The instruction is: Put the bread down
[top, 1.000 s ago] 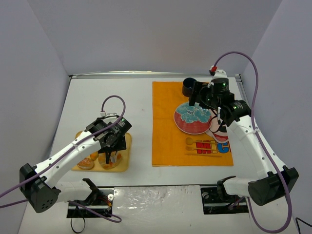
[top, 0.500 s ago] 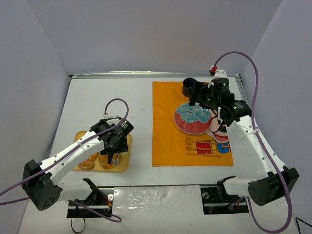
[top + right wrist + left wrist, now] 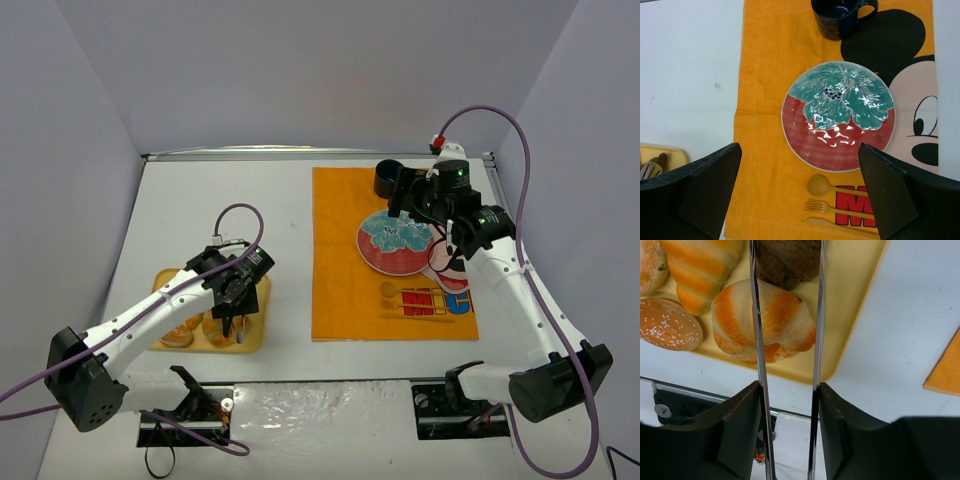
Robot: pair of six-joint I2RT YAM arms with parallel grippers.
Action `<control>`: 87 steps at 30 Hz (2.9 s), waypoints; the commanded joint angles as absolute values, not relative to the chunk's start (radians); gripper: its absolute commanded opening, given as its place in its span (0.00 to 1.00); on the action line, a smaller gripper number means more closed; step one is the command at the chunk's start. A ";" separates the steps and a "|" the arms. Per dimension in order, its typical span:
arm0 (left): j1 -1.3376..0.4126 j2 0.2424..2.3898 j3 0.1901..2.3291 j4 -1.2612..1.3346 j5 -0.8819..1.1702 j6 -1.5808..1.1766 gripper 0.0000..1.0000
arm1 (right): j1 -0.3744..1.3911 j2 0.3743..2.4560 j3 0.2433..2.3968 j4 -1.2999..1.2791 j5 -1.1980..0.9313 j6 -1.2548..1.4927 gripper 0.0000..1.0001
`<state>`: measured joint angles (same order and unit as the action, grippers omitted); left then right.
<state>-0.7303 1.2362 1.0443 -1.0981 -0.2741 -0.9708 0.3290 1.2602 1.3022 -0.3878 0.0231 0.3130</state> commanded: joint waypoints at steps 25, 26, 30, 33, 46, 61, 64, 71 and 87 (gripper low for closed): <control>-0.735 1.218 1.283 -1.219 -0.436 -0.933 0.00 | 0.337 1.233 1.319 -0.365 0.043 0.304 1.00; -0.735 1.219 1.287 -1.216 -0.437 -0.932 0.00 | 0.337 1.232 1.319 -0.365 0.044 0.304 1.00; -0.735 1.226 1.302 -1.207 -0.439 -0.928 0.00 | 0.336 1.233 1.319 -0.365 0.044 0.304 1.00; -0.735 1.237 1.312 -1.195 -0.439 -0.925 0.00 | 0.336 1.233 1.319 -0.366 0.043 0.304 1.00; -0.735 1.281 1.382 -1.176 -0.437 -0.903 0.00 | 0.336 1.229 1.335 -0.375 0.070 0.306 1.00; -0.738 1.442 1.600 -1.128 -0.401 -0.817 0.00 | 0.327 1.189 1.334 -0.411 0.258 0.342 1.00; -0.741 1.509 1.658 -1.103 -0.379 -0.792 0.00 | 0.318 1.182 1.336 -0.429 0.296 0.349 1.00; -0.760 1.655 1.829 -1.059 -0.332 -0.739 0.00 | 0.281 1.164 1.329 -0.461 0.362 0.365 1.00; -0.836 1.999 2.287 -1.054 -0.231 -0.609 0.00 | 0.187 1.105 1.297 -0.514 0.414 0.396 1.00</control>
